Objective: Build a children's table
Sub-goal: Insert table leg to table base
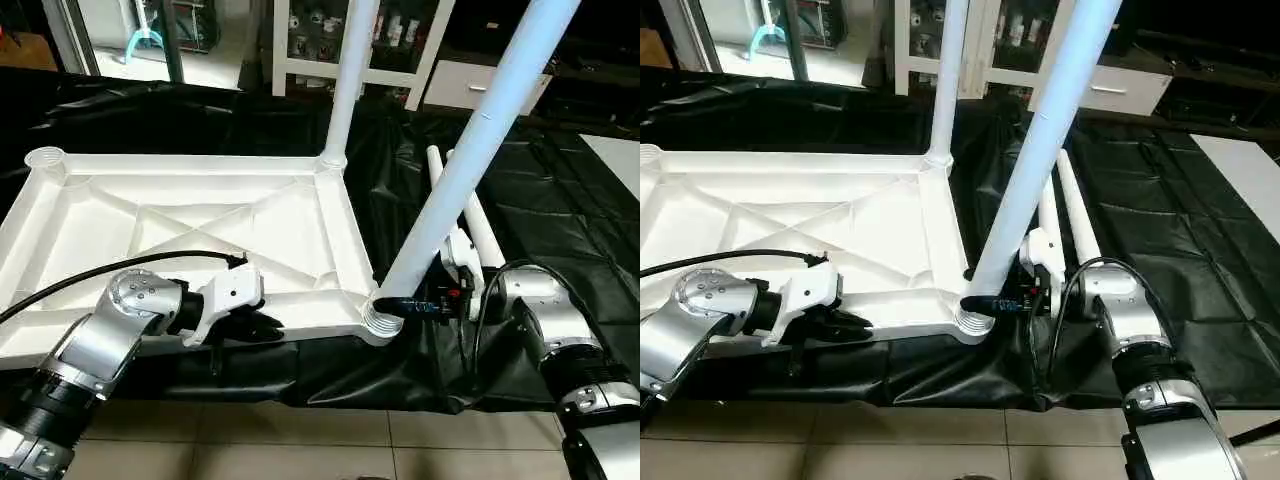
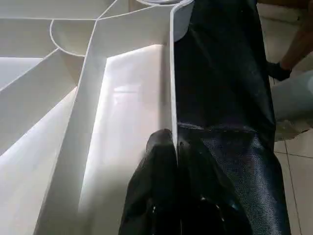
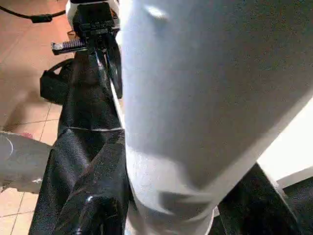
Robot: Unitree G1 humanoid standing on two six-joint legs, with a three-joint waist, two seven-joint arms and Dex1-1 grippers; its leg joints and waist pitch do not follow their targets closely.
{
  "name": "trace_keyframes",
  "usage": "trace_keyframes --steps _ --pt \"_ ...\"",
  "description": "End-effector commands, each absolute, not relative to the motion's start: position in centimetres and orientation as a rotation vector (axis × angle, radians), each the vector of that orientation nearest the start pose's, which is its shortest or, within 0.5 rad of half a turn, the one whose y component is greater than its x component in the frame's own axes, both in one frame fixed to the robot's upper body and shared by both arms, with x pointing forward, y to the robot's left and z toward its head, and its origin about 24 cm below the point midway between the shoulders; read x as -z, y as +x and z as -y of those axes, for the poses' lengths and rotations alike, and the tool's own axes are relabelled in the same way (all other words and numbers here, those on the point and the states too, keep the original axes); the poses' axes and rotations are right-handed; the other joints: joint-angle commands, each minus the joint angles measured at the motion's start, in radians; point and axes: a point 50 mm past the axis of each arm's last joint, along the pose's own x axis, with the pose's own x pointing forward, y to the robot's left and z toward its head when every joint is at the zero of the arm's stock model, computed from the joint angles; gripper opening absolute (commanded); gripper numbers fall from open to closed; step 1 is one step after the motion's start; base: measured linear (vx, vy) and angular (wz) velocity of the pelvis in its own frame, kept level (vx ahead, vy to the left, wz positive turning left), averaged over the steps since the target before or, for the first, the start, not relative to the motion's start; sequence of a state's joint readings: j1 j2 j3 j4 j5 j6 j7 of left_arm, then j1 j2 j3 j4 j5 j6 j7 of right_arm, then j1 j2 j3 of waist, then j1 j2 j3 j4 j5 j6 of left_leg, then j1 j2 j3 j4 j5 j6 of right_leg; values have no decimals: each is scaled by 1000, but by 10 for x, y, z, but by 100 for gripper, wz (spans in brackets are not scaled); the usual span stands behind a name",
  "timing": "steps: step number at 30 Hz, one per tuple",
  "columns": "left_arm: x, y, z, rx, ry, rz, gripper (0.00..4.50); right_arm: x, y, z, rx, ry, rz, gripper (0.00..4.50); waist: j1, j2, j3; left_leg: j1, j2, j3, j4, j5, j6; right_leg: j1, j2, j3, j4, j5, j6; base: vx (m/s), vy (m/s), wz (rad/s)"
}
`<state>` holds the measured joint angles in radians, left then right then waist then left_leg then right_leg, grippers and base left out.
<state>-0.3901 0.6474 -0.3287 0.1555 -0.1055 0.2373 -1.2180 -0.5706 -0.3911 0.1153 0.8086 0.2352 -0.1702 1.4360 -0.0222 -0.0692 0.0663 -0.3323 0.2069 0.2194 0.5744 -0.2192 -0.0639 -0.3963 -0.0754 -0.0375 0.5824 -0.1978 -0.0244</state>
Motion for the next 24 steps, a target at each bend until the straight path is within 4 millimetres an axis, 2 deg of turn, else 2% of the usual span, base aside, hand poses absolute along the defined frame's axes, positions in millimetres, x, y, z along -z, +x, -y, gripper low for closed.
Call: trace_keyframes --steps 1,4,6,8,9,10,11,12,13,14,15,16,17,18,19,20,21,22,23,24 --pt "-72 277 -170 1357 509 -476 0 10 275 183 -1325 -145 -513 189 -9 30 -12 11 41 -24 -88 -342 -9 0 -49 42 -76 -320 -198 0 0 0" --pt "-72 277 -170 1352 512 -478 0 11 274 182 -1318 -154 -508 189 -11 27 -11 10 40 -25 -90 -362 -15 0 -48 41 -77 -330 -194 0 0 0" --pt "-71 279 -169 1329 519 -488 0 13 276 179 -1279 -195 -495 189 -15 26 -8 9 40 -29 -92 -396 -22 -2 -50 41 -82 -381 -179 0 0 0" --pt "-70 283 -166 1244 493 -505 0 16 282 176 -1181 -245 -479 189 -18 30 -5 12 40 -33 -95 -428 -32 -6 -50 39 -88 -433 -164 0 0 0" --pt "-69 287 -163 1186 463 -507 0 17 288 174 -1090 -264 -459 189 -23 28 -3 12 41 -36 -96 -454 -43 -10 -52 38 -91 -473 -151 -52 6 -5" --pt "-69 289 -161 1148 443 -508 0 17 292 172 -1028 -275 -446 189 -31 27 2 13 37 -41 -98 -489 -55 -14 -51 35 -97 -536 -130 -52 6 -5" --pt "-69 291 -158 1114 424 -504 0 18 295 171 -972 -266 -438 190 -34 27 3 16 35 -46 -98 -512 -57 -17 -51 32 -102 -576 -115 -69 13 -8" --pt "-70 294 -153 1064 387 -496 0 18 300 168 -892 -244 -432 193 -46 27 3 15 35 -53 -99 -546 -64 -18 -52 29 -103 -609 -97 -78 31 -13" --pt "-71 295 -149 1033 364 -492 0 19 303 166 -846 -226 -431 194 -52 30 7 6 35 -65 -106 -573 -77 -12 -52 19 -105 -624 -81 -78 31 -13" --pt "-71 297 -146 1008 342 -488 0 19 305 165 -809 -208 -432 194 -59 30 6 7 32 -70 -109 -587 -80 -10 -51 16 -108 -625 -76 -86 54 -20" --pt "-73 298 -137 974 279 -491 0 20 311 158 -734 -176 -440 191 -69 31 2 2 30 -80 -111 -610 -76 -2 -54 11 -108 -606 -74 -75 63 -19" --pt "-74 299 -132 953 257 -493 0 20 314 154 -705 -172 -440 191 -73 31 3 3 31 -83 -113 -622 -75 -3 -54 11 -109 -589 -78 -75 63 -19" --pt "-76 299 -124 939 227 -498 0 19 318 147 -670 -167 -440 191 -81 31 6 7 25 -84 -109 -648 -55 -9 -52 4 -116 -571 -83 -59 54 -12" --pt "-77 299 -120 935 214 -501 0 19 320 144 -656 -166 -439 191 -84 31 8 6 22 -86 -108 -652 -47 -9 -53 2 -121 -580 -80 -61 31 -8" --pt "-78 299 -117 921 200 -498 0 18 322 140 -636 -163 -439 190 -89 32 13 8 18 -88 -108 -671 -36 -13 -53 -5 -131 -622 -64 -61 31 -8" --pt "-79 300 -115 912 192 -496 0 18 323 138 -624 -161 -440 190 -95 33 16 13 17 -89 -107 -686 -34 -18 -53 -9 -135 -639 -59 -63 10 -4" --pt "-81 300 -109 898 178 -494 0 17 327 132 -586 -148 -438 190 -100 37 19 19 14 -92 -104 -704 -26 -19 -53 -22 -147 -662 -42 -58 3 0" --pt "-84 300 -102 883 160 -487 0 16 330 126 -528 -97 -440 190 -103 38 21 23 15 -92 -105 -712 -27 -21 -53 -27 -148 -654 -42 -58 3 0" --pt "-87 301 -95 863 138 -477 0 16 333 120 -476 -47 -446 190 -113 38 23 13 20 -101 -115 -729 -31 -5 -53 -47 -145 -624 -37 -53 10 -4" --pt "-89 300 -88 871 131 -466 0 14 334 112 -457 7 -443 190 -114 42 28 14 25 -97 -130 -767 -32 3 -44 -65 -142 -570 -36 -51 15 -3"
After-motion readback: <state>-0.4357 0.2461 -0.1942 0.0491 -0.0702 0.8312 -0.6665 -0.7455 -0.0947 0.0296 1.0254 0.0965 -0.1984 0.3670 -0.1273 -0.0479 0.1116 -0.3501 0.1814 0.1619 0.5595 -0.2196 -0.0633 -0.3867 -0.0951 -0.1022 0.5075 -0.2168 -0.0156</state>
